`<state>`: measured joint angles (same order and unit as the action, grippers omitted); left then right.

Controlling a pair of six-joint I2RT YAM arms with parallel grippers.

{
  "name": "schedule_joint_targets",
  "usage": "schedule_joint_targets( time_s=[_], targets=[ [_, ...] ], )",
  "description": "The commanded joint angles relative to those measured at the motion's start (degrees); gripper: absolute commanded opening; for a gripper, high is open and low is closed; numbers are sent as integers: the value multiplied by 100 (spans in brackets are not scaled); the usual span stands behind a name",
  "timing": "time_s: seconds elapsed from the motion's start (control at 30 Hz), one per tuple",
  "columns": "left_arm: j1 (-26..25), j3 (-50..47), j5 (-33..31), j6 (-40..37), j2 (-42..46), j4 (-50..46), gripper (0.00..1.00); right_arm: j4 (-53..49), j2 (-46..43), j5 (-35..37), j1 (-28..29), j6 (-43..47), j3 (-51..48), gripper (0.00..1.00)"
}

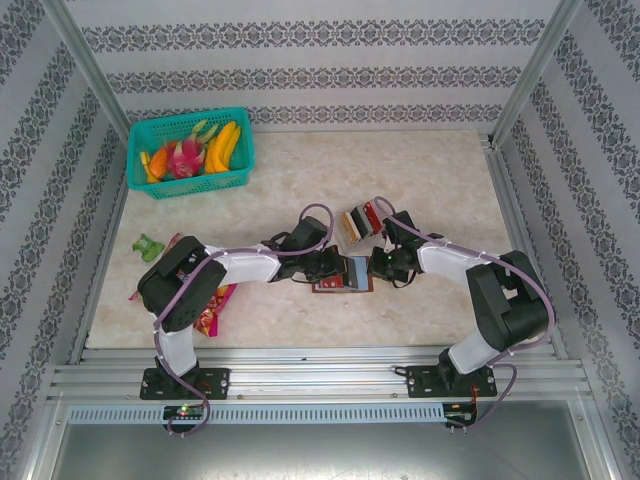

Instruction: Put the credit cards into the card holder

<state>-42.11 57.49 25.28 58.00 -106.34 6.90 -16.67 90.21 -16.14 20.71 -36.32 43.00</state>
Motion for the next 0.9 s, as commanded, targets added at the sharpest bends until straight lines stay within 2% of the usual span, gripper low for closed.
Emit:
schedule_joint_targets(
  time_s=[0.0,0.3,0.6,0.77,0.87],
  targets=[
    [62,-130,268,-196,21,-152,5,-100,190,31,-56,91,-46,13],
    [62,-96,326,263,-313,668,7,-110,163,19,-50,72,-62,13],
    [49,54,716,516,-696,1107,9,-74,122,32,-55,34,-138,13],
    [19,19,748,579,-740,1192,15,-97,119,32,-50,51,-121,13],
    [19,-63,579,527,-540,1018,23,-117,108,57,-58,63,-101,13]
  ],
)
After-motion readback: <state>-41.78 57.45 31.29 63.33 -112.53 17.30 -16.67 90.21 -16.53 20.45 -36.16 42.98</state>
